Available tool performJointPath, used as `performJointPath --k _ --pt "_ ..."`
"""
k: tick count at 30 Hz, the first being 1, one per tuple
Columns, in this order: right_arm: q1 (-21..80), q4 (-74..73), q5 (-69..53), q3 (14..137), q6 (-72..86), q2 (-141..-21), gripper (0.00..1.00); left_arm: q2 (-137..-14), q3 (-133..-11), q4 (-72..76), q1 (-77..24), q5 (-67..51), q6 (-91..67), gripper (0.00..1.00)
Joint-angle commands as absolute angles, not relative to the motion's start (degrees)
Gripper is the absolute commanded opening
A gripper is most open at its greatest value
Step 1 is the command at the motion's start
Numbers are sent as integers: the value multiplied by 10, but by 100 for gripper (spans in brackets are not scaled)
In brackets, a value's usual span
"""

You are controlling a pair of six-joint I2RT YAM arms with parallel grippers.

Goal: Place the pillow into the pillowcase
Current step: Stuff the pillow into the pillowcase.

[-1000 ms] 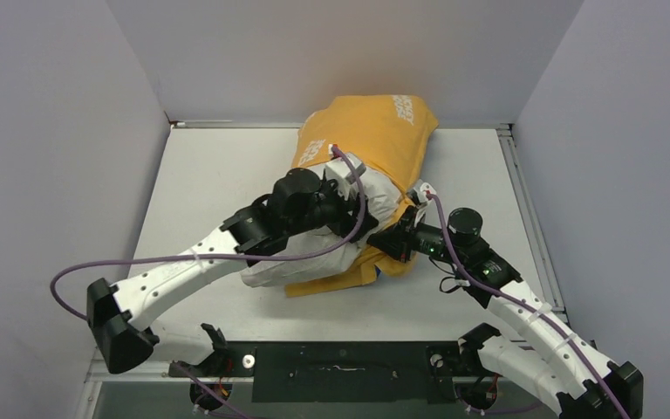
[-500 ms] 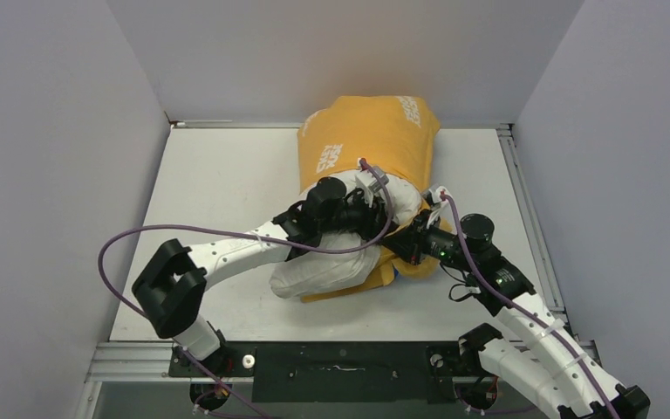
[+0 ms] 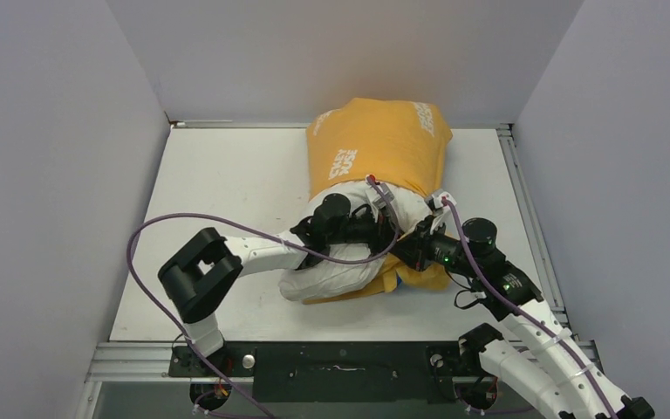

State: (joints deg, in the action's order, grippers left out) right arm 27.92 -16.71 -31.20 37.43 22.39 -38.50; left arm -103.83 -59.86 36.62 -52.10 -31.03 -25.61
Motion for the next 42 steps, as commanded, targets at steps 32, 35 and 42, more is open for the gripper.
performJointPath --k 32,35,42 --pt "291 23 -246 373 204 -389 6 -574 -498 -409 -543 13 -305 80" --pt "292 20 -269 375 206 -396 6 -585 -467 -218 -544 -54 -281 46" --pt "292 18 -398 386 218 -395 5 -661 -542 134 -562 -11 -218 0"
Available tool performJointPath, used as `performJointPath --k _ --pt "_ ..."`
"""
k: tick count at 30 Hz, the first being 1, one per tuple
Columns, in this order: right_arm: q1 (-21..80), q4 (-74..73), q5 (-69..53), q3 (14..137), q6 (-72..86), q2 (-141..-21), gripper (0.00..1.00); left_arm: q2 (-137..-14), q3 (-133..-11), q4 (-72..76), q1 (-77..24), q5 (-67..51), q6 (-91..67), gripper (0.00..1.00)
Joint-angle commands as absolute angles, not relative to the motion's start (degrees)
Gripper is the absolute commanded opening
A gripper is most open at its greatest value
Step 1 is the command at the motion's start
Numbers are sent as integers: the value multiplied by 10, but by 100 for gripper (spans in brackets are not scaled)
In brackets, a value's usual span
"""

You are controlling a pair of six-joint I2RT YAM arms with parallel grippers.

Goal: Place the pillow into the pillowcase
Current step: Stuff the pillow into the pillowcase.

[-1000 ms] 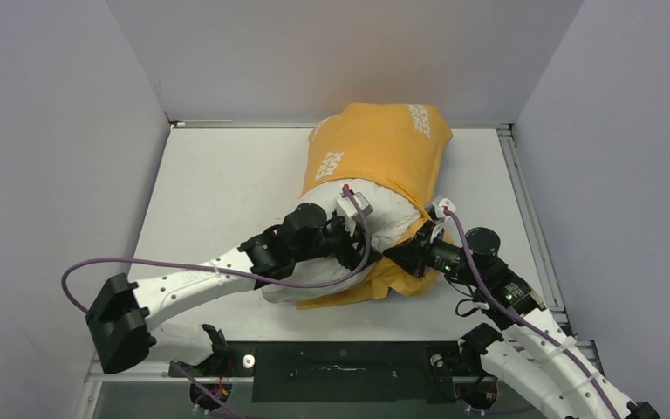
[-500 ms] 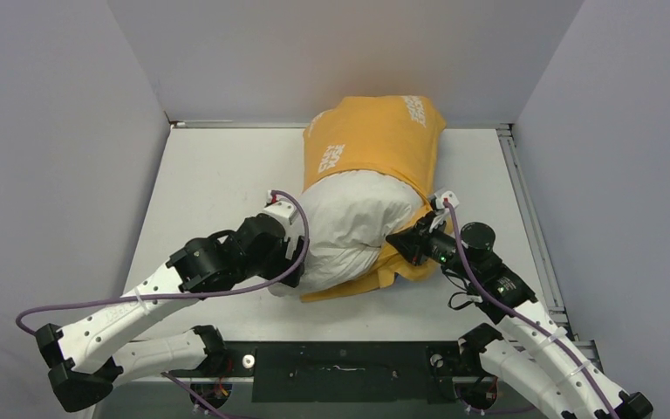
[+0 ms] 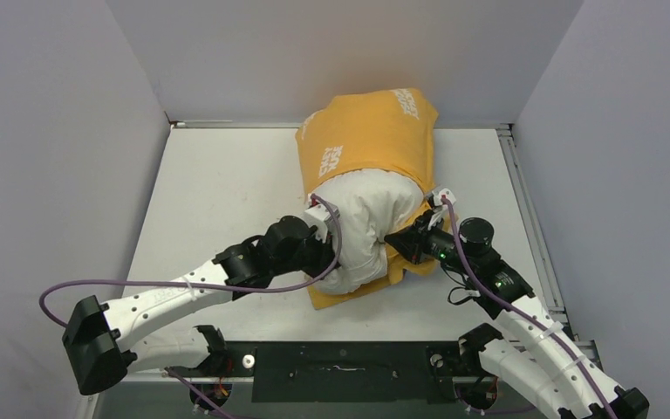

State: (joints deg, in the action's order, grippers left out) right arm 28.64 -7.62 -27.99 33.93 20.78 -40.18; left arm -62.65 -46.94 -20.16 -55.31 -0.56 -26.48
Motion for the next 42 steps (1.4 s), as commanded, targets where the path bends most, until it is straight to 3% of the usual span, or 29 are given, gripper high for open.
performJointPath --k 1,7,14,19,27,30,36,42 --pt "292 19 -422 390 219 -395 5 -679 -554 176 -562 -7 -213 0" --pt "291 11 -560 420 218 -397 5 -790 -601 356 -563 46 -220 0" --pt "292 44 -684 454 239 -407 5 -908 -656 412 -573 168 -241 0" --pt "292 74 -717 467 257 -415 5 -1001 -730 345 -581 185 -234 0" --pt "291 -90 -574 508 149 -408 7 -1047 -646 443 -593 87 -250 0" --pt "291 -162 -494 514 117 -407 12 -1025 -637 387 -593 79 -239 0" --pt "291 -180 -451 489 120 -365 8 -979 -657 166 -587 53 -215 39" --pt "291 -171 -436 467 123 -356 5 -871 -589 111 -574 48 -228 63"
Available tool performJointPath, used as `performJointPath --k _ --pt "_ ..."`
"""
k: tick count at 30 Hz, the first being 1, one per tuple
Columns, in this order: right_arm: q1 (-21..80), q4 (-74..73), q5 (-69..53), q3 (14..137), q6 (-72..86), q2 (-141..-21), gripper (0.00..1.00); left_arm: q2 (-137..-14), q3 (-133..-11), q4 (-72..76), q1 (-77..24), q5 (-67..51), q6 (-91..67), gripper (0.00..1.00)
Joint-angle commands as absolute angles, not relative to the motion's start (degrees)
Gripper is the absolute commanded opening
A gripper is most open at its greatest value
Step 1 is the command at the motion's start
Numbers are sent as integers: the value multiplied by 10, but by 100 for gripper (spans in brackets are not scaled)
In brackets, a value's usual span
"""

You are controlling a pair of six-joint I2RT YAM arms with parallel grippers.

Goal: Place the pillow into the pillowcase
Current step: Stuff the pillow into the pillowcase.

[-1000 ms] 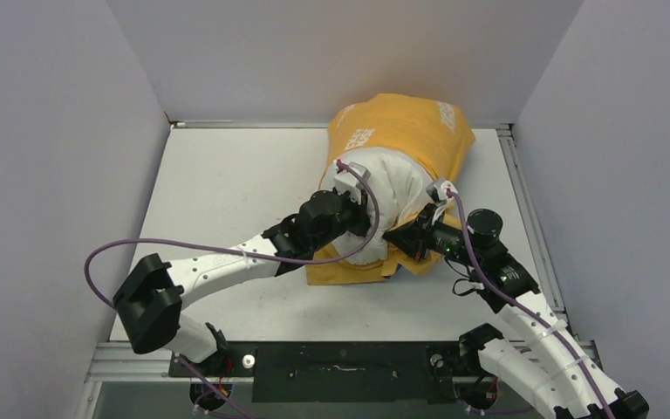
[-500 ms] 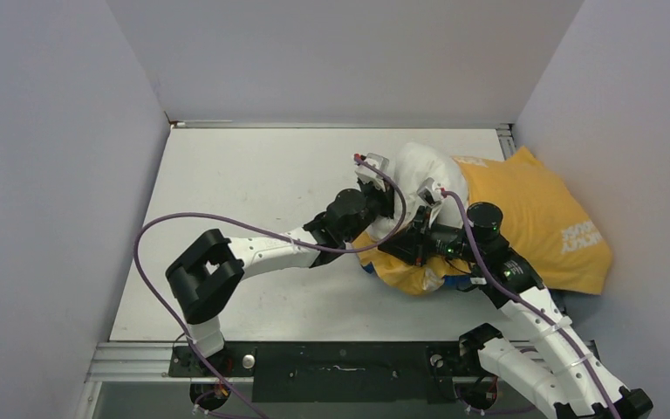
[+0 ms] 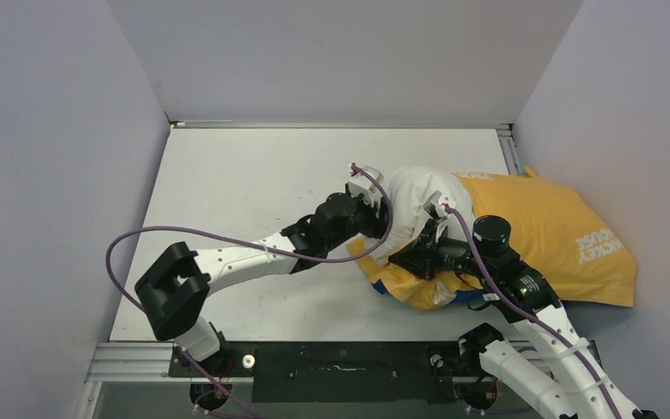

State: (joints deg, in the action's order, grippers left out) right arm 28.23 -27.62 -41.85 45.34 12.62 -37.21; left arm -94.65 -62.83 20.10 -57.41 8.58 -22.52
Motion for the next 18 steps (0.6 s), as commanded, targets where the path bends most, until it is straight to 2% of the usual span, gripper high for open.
performJointPath --k 1,8,9,11,18 --pt "291 -172 -429 467 123 -356 5 -847 -581 90 -573 63 -225 66" --pt "291 -133 -401 453 138 -372 5 -700 -559 -68 -565 168 -206 76" --pt "291 -124 -406 450 141 -374 5 -685 -560 -91 -560 169 -215 79" --pt "291 -113 -415 441 142 -374 5 -664 -558 -107 -543 131 -244 84" --pt "291 -82 -429 407 155 -355 5 -650 -530 -35 -526 -45 -395 84"
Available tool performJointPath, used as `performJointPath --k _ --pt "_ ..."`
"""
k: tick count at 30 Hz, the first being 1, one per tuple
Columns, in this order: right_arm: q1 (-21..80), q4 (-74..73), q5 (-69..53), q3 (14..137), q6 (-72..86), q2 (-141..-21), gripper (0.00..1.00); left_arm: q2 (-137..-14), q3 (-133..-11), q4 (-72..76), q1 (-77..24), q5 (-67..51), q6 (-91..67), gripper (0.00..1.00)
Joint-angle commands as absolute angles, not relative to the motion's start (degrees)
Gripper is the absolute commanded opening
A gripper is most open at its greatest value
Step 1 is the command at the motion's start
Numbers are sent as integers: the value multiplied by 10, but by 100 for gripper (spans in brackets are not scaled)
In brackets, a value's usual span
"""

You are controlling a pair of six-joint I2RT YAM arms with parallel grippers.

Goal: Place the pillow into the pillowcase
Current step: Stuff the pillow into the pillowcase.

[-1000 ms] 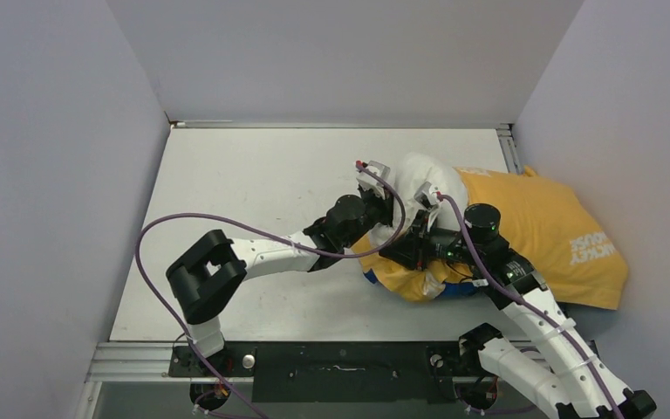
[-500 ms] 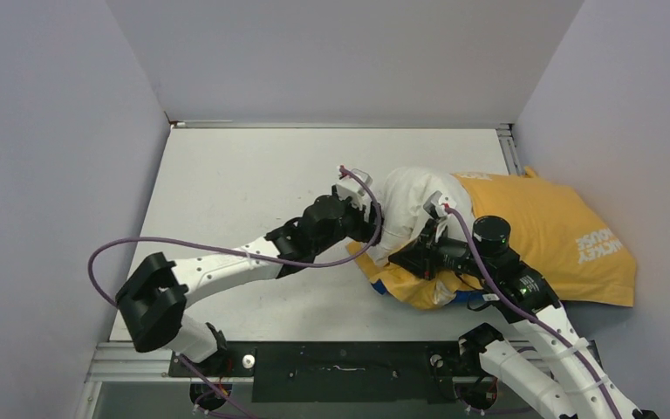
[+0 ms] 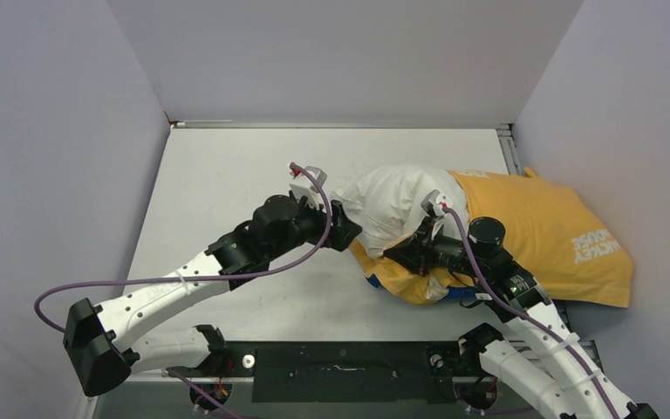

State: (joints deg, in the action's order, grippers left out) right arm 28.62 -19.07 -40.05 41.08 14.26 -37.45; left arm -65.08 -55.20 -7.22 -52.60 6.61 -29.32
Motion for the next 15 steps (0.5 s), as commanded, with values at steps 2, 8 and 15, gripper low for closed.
performJointPath --k 2,8,15 --pt "291 -73 -437 402 162 -352 5 -655 -502 42 -530 -86 -449 83" --pt "291 -71 -444 406 165 -331 5 -668 -413 225 -534 -113 -606 75" --pt "291 -18 -469 380 208 -314 5 -701 -312 439 -537 -60 -761 72"
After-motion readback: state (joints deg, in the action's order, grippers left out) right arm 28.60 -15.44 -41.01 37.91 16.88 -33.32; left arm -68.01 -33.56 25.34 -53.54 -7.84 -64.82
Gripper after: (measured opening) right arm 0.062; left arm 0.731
